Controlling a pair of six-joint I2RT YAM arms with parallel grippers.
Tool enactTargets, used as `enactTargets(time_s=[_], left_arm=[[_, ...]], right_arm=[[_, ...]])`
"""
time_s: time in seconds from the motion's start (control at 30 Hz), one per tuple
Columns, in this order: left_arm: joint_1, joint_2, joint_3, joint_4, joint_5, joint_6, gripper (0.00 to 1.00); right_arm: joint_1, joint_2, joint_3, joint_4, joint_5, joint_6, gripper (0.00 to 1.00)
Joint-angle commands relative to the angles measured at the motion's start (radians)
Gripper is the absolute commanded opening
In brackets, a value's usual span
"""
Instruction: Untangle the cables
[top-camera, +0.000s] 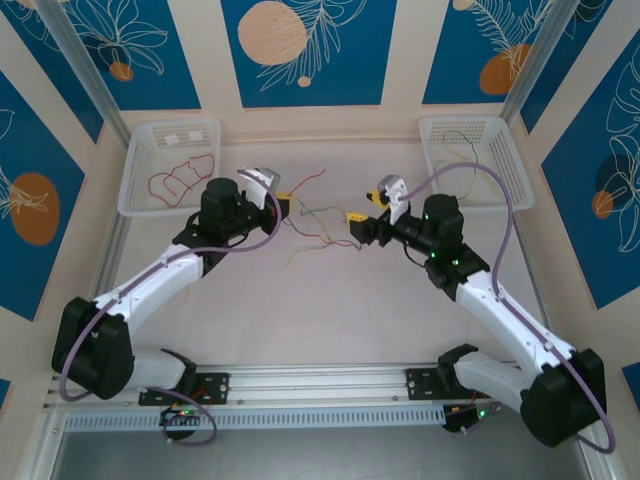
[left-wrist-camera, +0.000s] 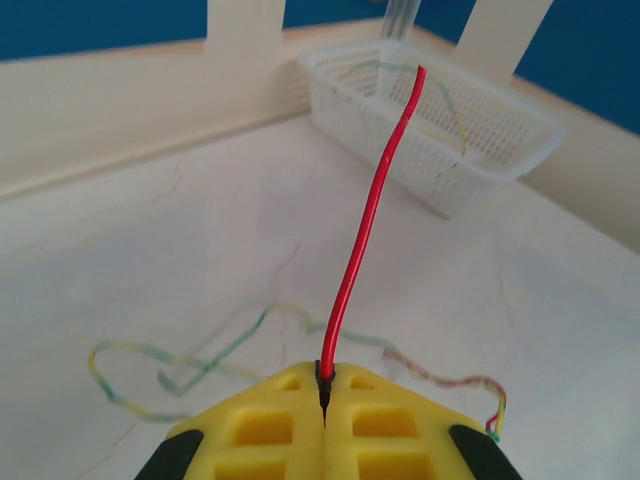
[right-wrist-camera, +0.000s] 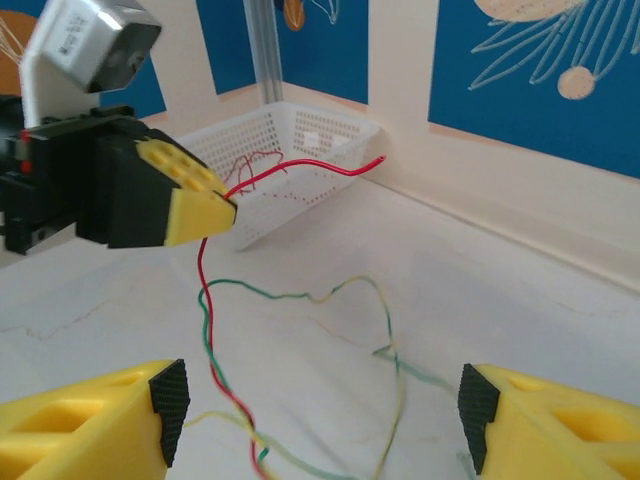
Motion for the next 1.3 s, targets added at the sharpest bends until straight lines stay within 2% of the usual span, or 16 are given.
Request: enactTargets(time_s=[0.0, 0.1, 0.27, 0.5, 0.73, 0.9, 0.97, 1.07, 1.27], left_arm=[[-0.006, -0.043, -0.014, 0.073, 0.041, -0.056, 0.0], [-0.007, -0.062, 0.011, 0.04, -0.009, -0.119, 0.0], [-0.057, -0.107, 0.048, -0.003, -0.095, -0.142, 0.0], [-0.095, -0.114, 0.095, -0.036, -0.09, -0.141, 0.0], [-0.123, -0.122, 0.102, -0.029, -0.098, -0.156, 0.0], [-0.141, -0.135, 0.101, -0.026, -0.106, -0.155, 0.0], [-0.144, -0.143, 0.099, -0.027, -0.115, -0.151, 0.0], [-0.147, -0.153, 0.098, -0.034, -0.123, -0.144, 0.0], [-0.147, -0.189, 0.082, -0.065, -0.225, -0.122, 0.0]], right_arm=[[0.013, 0.056, 0.026, 0.06, -0.157, 0.011, 0.75], [0.047, 0.104, 0.042, 0.09, -0.211, 0.014, 0.75], [0.164, 0.117, 0.03, 0.114, -0.099, -0.069, 0.76], [0.226, 0.131, 0.035, 0.185, -0.085, -0.1, 0.74], [0.266, 0.216, 0.059, 0.262, -0.045, -0.151, 0.64], [0.293, 0.301, 0.111, 0.261, -0.017, -0.178, 0.53], [0.301, 0.327, 0.126, 0.263, 0.012, -0.183, 0.52], [0.304, 0.345, 0.129, 0.28, 0.02, -0.182, 0.34], [0.291, 0.331, 0.124, 0.257, -0.029, -0.184, 0.1]])
